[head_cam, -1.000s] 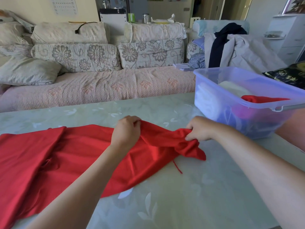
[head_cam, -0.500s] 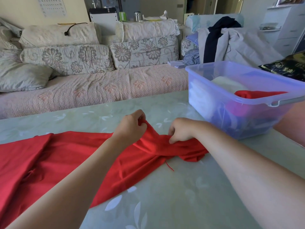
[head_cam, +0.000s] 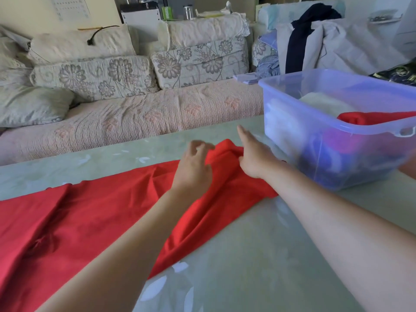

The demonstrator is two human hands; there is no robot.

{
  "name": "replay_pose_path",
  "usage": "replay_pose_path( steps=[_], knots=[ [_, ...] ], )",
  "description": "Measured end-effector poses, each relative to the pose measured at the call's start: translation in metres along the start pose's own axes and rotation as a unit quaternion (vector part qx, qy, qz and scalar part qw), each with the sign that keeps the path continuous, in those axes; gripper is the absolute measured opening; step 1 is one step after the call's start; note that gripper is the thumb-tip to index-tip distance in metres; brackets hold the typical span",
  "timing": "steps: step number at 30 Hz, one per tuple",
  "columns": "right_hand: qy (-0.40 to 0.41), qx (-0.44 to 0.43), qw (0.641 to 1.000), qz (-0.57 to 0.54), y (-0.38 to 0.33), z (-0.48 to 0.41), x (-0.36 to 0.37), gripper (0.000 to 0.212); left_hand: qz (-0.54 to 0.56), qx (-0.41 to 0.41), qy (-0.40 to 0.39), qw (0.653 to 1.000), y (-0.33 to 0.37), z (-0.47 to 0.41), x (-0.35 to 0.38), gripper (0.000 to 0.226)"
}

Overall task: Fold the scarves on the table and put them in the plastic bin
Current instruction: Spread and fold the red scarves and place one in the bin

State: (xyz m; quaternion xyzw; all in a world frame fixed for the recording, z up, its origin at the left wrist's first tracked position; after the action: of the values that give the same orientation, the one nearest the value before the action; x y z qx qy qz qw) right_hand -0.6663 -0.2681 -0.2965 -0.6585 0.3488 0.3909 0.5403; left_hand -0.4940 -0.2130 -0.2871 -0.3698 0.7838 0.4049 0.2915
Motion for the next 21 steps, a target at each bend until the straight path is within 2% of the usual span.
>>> replay_pose_path(
  steps=[2,3,4,5,7,10,12,14,17,19,21],
  knots=[
    [-0.033,-0.022,0.999,0.03,0.0,0.002,0.004,0.079,-0.024,0.088,0.009,0.996,0.021,0.023,0.001,0.028],
    [-0.025,-0.039,0.998,0.04,0.001,0.003,0.002,0.075,-0.022,0.109,-0.024,0.993,0.031,0.033,0.005,0.017],
    [-0.013,-0.058,0.997,0.043,-0.001,0.007,-0.001,0.07,-0.021,0.114,-0.075,0.991,0.036,0.043,0.013,0.014],
    [0.0,-0.081,0.996,0.034,-0.005,0.013,-0.006,0.064,-0.032,0.109,-0.13,0.985,0.041,0.051,0.022,0.022],
    [-0.001,-0.135,0.991,0.018,-0.012,0.029,-0.009,0.047,-0.074,0.105,-0.187,0.974,0.045,0.064,0.036,0.031],
    [-0.117,-0.168,0.976,0.07,-0.016,0.063,0.0,0.026,-0.04,0.074,-0.172,0.981,0.048,0.069,0.039,0.014],
    [-0.194,-0.161,0.957,0.143,-0.011,0.084,0.008,0.033,-0.032,0.034,-0.173,0.984,0.047,0.07,0.036,0.012],
    [-0.171,-0.174,0.954,0.172,-0.006,0.099,0.008,0.033,0.019,-0.009,-0.189,0.982,0.05,0.072,0.031,0.01],
    [-0.105,-0.198,0.963,0.152,-0.008,0.114,-0.005,0.015,0.149,-0.058,-0.208,0.965,0.073,0.077,0.019,0.01],
    [-0.099,-0.182,0.968,0.144,-0.01,0.122,-0.019,0.017,0.19,-0.058,-0.233,0.952,0.089,0.083,0.017,0.015],
    [-0.114,-0.169,0.959,0.196,-0.013,0.134,-0.027,0.019,0.217,-0.055,-0.278,0.934,0.1,0.09,0.016,0.02]
  ],
)
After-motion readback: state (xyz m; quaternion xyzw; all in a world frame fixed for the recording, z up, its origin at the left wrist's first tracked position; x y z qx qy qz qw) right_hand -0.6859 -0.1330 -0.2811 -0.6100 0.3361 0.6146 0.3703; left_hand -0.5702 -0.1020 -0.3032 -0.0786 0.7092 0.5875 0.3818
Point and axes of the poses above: each hand's wrist, its own z-axis away from the middle knuckle, its own x-axis out of the palm, y = z × x, the point moved 5 cm from there along -z, towards the middle knuckle
